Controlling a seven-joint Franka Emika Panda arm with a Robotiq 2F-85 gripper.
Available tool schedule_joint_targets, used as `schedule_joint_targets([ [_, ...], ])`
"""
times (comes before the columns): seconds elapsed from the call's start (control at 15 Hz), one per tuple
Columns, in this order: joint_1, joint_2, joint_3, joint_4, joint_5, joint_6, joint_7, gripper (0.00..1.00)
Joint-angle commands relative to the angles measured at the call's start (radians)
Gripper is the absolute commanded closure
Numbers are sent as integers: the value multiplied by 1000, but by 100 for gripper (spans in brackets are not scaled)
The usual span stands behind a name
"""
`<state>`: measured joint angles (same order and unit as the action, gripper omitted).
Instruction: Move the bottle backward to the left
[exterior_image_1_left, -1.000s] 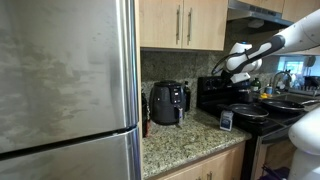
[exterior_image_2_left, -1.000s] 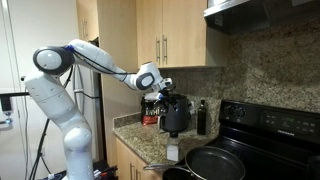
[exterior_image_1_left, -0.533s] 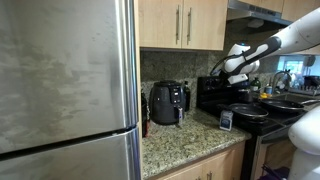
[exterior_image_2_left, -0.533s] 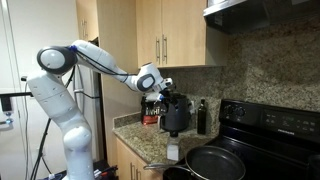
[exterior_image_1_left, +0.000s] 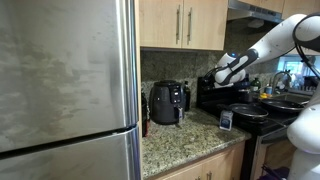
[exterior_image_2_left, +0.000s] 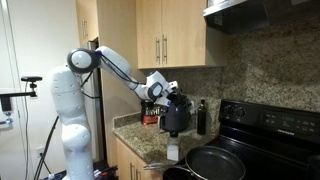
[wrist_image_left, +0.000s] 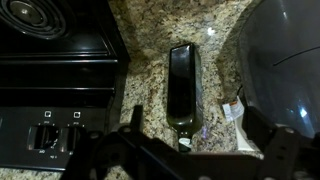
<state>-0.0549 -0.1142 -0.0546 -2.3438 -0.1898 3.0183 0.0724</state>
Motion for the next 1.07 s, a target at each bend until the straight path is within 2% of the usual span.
schedule_joint_targets([
  [0.0, 3, -9, 0, -4, 0, -1, 0, 0],
  [0.07, -12, 21, 8, 22, -24, 20, 33, 0],
  [0.27, -20, 192, 12, 192, -22, 30, 149, 0],
  [0.4, 8, 289, 10, 308, 30, 23, 190, 0],
  [0.6, 53, 414, -29, 493, -23, 4, 317, 0],
  [0.67, 25, 322, -3, 359, -1, 17, 257, 0],
  [0.87, 45, 404, -14, 468, -5, 16, 299, 0],
  [1.0, 98, 465, -84, 528, -82, -3, 346, 0],
])
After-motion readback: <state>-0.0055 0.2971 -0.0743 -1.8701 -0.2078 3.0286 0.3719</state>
